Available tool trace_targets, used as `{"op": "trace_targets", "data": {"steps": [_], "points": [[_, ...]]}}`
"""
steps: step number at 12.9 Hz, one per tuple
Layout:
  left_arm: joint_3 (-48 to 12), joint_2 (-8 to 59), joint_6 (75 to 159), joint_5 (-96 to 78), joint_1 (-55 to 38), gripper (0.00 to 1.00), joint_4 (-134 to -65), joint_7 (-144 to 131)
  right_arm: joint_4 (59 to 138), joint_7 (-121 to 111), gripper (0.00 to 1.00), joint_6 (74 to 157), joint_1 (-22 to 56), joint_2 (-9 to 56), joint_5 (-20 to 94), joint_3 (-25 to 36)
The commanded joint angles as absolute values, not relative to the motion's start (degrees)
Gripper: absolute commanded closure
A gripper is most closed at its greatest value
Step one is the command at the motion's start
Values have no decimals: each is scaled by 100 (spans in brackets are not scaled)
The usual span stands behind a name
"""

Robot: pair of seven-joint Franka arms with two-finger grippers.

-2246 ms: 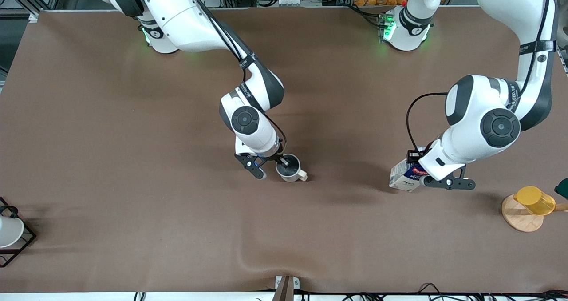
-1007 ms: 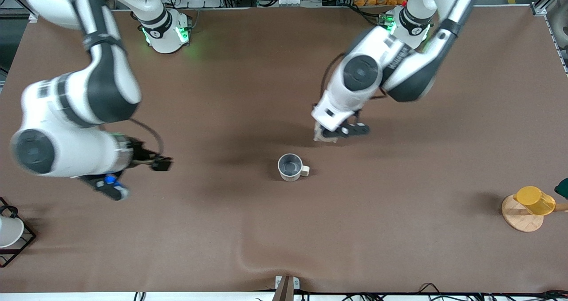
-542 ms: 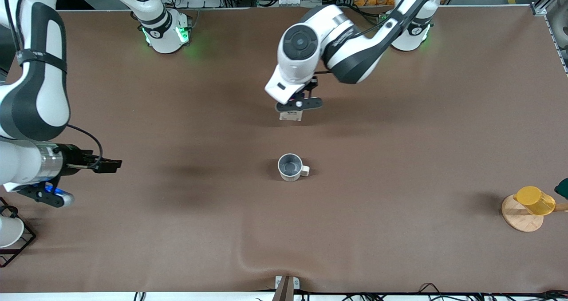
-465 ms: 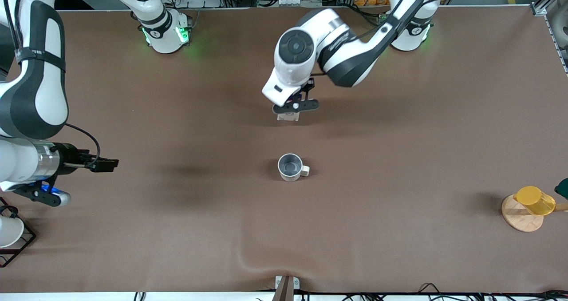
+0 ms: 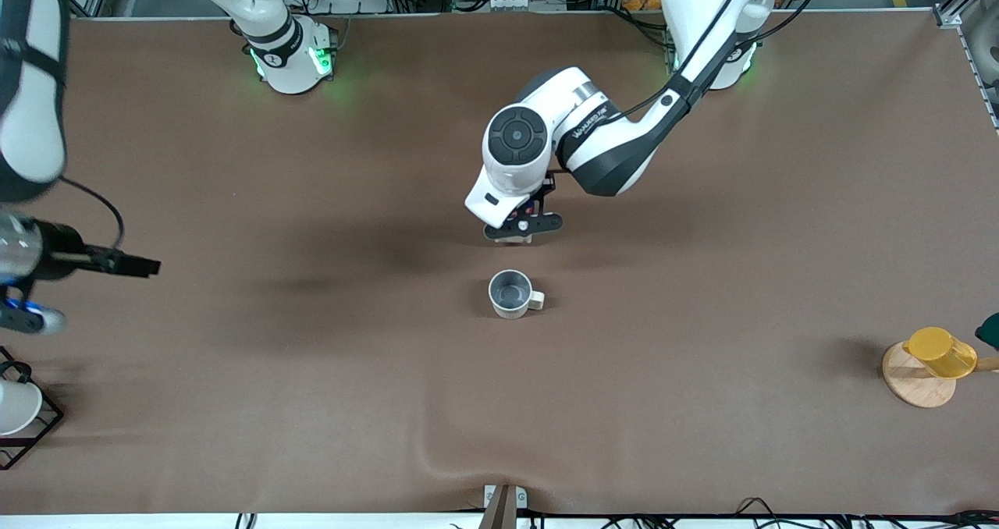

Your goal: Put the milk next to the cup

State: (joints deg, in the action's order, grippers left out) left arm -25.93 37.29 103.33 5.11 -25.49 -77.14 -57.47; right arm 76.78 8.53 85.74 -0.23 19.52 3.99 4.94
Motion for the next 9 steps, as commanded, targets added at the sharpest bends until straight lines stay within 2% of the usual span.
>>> {"op": "trace_targets", "data": {"steps": [1, 4, 5, 9], "points": [[-2234, 3858, 10266, 650, -2820, 100, -7436, -5591, 9207, 800, 0, 9017, 17, 549, 299, 369], [-1697, 3920, 10370, 650, -3260, 100, -7436, -5414, 10736, 870, 0, 9885, 88, -700, 273, 352], [-1679, 3937, 10449, 650, -3278, 100, -7436, -5414, 10810, 879, 0, 9844, 97, -808, 264, 352], [-1670, 3964, 10573, 650, -3278, 100, -7436, -5370, 9706, 888, 0, 9344, -44, -265, 211, 387]]}}
